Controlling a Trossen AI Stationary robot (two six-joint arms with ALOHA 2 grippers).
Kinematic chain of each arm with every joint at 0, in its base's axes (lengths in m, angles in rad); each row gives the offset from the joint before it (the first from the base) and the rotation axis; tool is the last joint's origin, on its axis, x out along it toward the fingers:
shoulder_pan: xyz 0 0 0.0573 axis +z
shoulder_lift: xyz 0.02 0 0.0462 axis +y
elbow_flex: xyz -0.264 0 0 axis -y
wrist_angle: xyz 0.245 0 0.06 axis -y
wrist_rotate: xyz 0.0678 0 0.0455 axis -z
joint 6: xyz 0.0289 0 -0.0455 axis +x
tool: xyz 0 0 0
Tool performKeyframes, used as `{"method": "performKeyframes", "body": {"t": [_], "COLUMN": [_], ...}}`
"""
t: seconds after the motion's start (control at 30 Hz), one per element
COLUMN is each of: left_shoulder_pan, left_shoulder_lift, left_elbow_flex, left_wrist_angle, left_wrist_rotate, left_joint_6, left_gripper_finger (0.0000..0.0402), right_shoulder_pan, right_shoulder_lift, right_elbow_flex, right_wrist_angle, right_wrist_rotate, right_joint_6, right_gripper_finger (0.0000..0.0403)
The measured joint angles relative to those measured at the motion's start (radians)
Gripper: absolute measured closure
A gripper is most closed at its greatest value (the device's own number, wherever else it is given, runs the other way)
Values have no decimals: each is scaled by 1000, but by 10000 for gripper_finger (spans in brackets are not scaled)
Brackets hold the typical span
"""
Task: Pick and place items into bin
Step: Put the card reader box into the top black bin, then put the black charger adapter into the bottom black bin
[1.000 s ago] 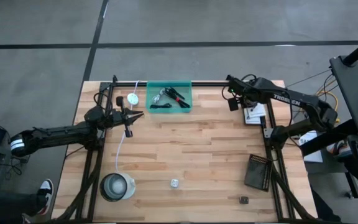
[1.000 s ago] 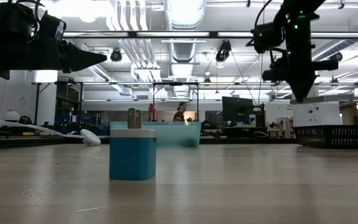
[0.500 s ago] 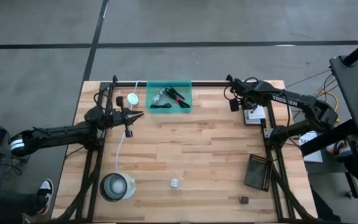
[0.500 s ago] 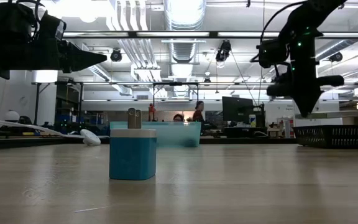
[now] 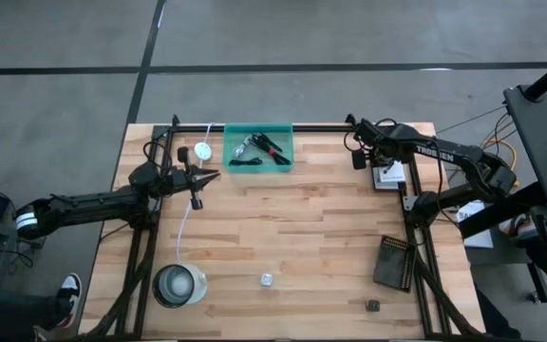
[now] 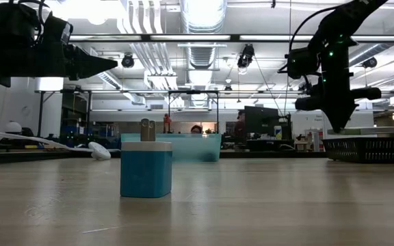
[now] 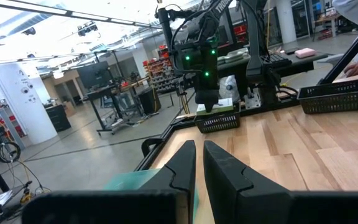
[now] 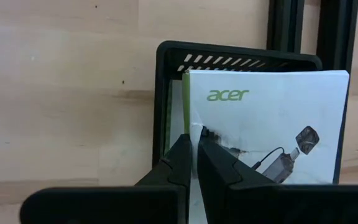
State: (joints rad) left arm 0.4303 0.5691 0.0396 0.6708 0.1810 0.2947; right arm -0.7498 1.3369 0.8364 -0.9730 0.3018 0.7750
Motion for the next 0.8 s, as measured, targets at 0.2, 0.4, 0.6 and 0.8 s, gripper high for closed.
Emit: {"method": "performKeyframes", "body": {"t": [0.2,0.4,0.6,0.8], "left_shoulder_pan": [0,0,0,0], "left_shoulder_lift": [0,0,0,0], "left_elbow_flex": [0,0,0,0], "left_wrist_angle": [0,0,0,0], "left_wrist_rotate": [0,0,0,0], "left_joint_6": [0,0,0,0], "left_gripper_finger": [386,386,386,386], "right_shoulder_pan": [0,0,0,21], "right_shoulder_lift": [0,0,0,0], "right_elbow_flex": [-2,-3,2,33], "right_wrist_angle": [-2,-9,-22,3], "right_wrist_rotate": [-31,-49,-49,-151], "right_joint_6": [-1,-11,-19,-65], "right_gripper_finger": [382,338,292,265]}}
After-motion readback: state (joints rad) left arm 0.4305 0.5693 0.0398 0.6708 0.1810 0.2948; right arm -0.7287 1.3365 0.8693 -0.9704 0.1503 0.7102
